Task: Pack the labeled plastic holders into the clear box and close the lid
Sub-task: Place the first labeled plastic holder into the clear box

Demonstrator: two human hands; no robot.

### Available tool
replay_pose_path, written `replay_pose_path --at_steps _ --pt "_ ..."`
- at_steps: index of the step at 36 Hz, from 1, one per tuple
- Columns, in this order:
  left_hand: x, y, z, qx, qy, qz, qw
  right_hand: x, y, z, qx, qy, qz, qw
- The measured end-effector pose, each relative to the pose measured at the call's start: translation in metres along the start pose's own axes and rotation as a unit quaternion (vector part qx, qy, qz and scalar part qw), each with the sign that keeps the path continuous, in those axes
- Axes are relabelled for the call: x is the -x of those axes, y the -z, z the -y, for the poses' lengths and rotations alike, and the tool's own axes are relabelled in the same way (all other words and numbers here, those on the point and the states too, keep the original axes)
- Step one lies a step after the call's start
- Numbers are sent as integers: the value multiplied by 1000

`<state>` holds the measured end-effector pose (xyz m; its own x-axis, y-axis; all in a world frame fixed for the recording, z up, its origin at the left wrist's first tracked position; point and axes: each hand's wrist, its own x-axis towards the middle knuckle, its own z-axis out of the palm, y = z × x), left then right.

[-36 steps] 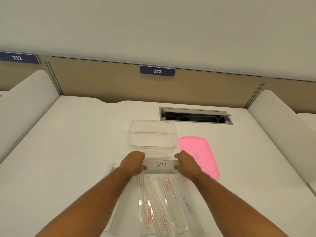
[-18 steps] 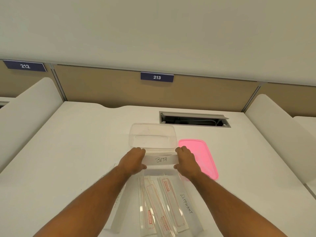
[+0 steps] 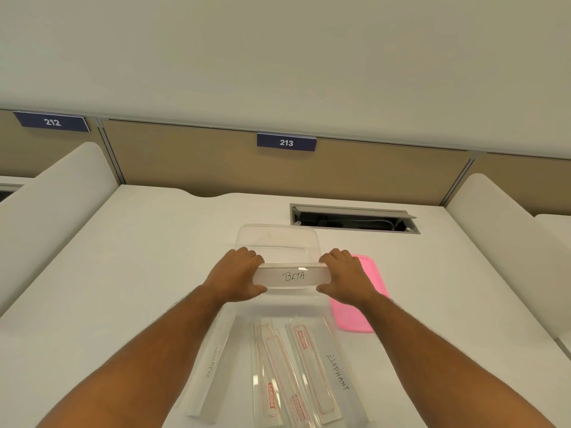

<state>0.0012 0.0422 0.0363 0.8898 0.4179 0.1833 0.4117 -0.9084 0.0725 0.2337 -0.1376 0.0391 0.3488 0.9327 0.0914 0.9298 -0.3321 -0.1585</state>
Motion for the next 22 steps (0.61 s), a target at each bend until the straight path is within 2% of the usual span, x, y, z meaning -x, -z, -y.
replay_pose_path --at_steps 4,8,11,22 --pt "-11 8 6 -19 3 -10 1000 -14 10 1 -44 -8 16 999" --pt "-21 15 10 21 28 14 999 -26 17 4 -85 -32 40 995" --pt "-27 17 12 60 52 37 996 -36 20 5 -76 -25 53 995" --pt "-49 11 31 55 70 77 993 -65 16 12 -2 21 110 994"
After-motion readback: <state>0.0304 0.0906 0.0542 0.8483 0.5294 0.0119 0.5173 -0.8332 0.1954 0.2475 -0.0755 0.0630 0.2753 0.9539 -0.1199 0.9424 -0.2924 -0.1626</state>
